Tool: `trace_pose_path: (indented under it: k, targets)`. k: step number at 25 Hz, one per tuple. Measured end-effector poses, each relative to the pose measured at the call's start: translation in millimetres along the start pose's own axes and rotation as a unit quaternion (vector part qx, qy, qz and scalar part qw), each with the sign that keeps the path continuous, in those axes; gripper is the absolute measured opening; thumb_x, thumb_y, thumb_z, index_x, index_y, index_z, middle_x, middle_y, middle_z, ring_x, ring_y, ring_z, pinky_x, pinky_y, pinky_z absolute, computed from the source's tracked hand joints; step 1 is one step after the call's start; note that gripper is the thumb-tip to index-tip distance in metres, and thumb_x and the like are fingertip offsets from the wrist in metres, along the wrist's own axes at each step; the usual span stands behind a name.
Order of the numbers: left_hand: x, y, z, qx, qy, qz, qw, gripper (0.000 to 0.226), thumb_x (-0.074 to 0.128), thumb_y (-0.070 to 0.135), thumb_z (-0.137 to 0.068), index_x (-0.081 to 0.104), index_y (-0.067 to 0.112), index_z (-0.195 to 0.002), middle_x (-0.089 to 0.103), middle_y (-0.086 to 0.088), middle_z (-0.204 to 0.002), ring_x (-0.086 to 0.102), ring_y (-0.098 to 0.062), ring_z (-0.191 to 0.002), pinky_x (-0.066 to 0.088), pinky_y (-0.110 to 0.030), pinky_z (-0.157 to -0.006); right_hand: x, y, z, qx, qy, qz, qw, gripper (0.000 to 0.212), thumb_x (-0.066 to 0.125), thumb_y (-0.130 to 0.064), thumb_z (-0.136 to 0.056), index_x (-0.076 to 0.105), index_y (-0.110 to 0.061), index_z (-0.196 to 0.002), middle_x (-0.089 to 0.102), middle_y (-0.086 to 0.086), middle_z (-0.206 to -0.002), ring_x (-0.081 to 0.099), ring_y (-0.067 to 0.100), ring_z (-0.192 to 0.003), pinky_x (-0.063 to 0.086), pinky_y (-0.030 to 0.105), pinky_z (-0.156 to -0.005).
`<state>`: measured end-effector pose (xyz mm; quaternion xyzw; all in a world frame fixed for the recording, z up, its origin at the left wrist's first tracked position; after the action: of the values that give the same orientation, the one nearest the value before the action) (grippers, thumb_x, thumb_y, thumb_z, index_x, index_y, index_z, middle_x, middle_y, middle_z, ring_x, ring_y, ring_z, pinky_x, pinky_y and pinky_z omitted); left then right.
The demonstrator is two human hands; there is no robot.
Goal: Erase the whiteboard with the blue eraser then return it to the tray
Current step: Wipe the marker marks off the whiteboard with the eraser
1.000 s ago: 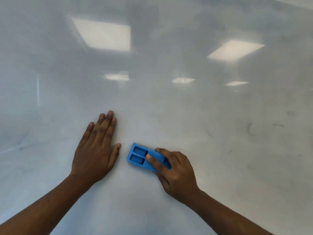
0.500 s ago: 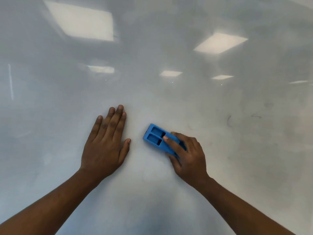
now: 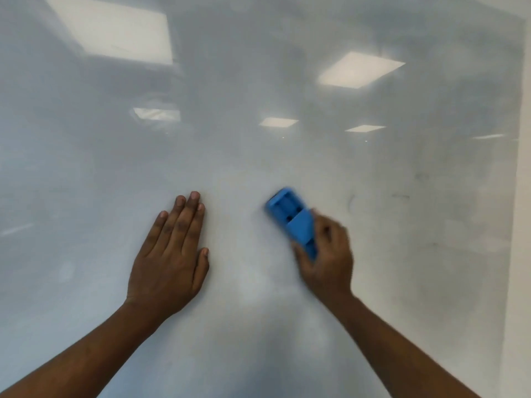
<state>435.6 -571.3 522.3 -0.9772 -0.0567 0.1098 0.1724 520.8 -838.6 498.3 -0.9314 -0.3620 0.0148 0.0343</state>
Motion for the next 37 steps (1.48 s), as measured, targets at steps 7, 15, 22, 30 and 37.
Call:
trace_pose_path:
  k: [7, 15, 22, 30, 37]
  targets:
    - [16.7, 59.3, -34.4, 0.014, -0.004, 0.009, 1.000, 0.076, 0.042, 0.044, -0.107, 0.023, 0.002, -0.168, 0.018, -0.014, -0.178, 0.016, -0.027, -0.166, 0.011, -0.040, -0.136, -14.9, 37.5, -9.1, 0.104, 0.062, -0.042, 0.992, 0.068, 0.068, -0.038, -0.096, 0.047, -0.005, -0.151, 0.054, 0.014, -0.128, 0.055, 0.028, -0.114, 0.052, 0.034, -0.096]
    - [36.6, 120.0, -72.2, 0.018, -0.001, 0.008, 1.000, 0.077, 0.042, 0.046, -0.108, 0.022, 0.002, -0.168, 0.018, -0.013, -0.178, 0.016, -0.027, -0.166, 0.012, -0.041, -0.136, -74.3, 221.5, -41.7, 0.366, 0.084, 0.001, 0.927, 0.072, 0.069, -0.041, -0.096, 0.041, -0.015, -0.157, 0.049, 0.016, -0.125, 0.058, 0.035, -0.110, 0.054, 0.044, -0.093]
    - [54.8, 185.3, -115.0, 0.037, -0.001, 0.006, 0.999, 0.077, 0.040, 0.046, -0.107, 0.024, 0.001, -0.167, 0.020, -0.015, -0.177, 0.021, -0.028, -0.164, 0.010, -0.040, -0.135, -57.4, 191.3, -36.1, 0.069, -0.015, 0.034, 0.997, 0.073, 0.064, -0.047, -0.097, 0.040, -0.012, -0.157, 0.049, 0.006, -0.121, 0.053, 0.019, -0.105, 0.053, 0.028, -0.078]
    - [67.8, 203.2, -119.8, 0.029, -0.004, -0.018, 0.999, 0.077, 0.034, 0.047, -0.108, 0.018, 0.001, -0.168, 0.013, -0.014, -0.179, 0.014, -0.028, -0.166, 0.010, -0.044, -0.136, -85.8, 247.4, -61.6, 0.191, 0.031, 0.027, 0.981, 0.070, 0.064, -0.046, -0.096, 0.044, -0.011, -0.153, 0.051, 0.012, -0.117, 0.058, 0.028, -0.103, 0.051, 0.033, -0.080]
    - [52.6, 169.4, -150.3, -0.008, 0.002, -0.021, 1.000, 0.082, 0.035, 0.052, -0.105, 0.018, 0.005, -0.169, 0.013, -0.010, -0.180, 0.014, -0.025, -0.166, 0.010, -0.041, -0.136, -101.0, 303.0, -132.1, 0.396, 0.100, -0.008, 0.913, 0.068, 0.067, -0.043, -0.096, 0.042, -0.016, -0.152, 0.049, 0.013, -0.121, 0.057, 0.033, -0.110, 0.055, 0.045, -0.092]
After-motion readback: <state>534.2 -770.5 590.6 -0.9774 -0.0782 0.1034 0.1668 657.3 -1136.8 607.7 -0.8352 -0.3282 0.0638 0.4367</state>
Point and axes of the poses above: each hand's wrist, its own z-axis away from the middle knuckle, its own x-axis out of the palm, y = z × x, the point moved 8 cm from there along -z, towards the middle knuckle
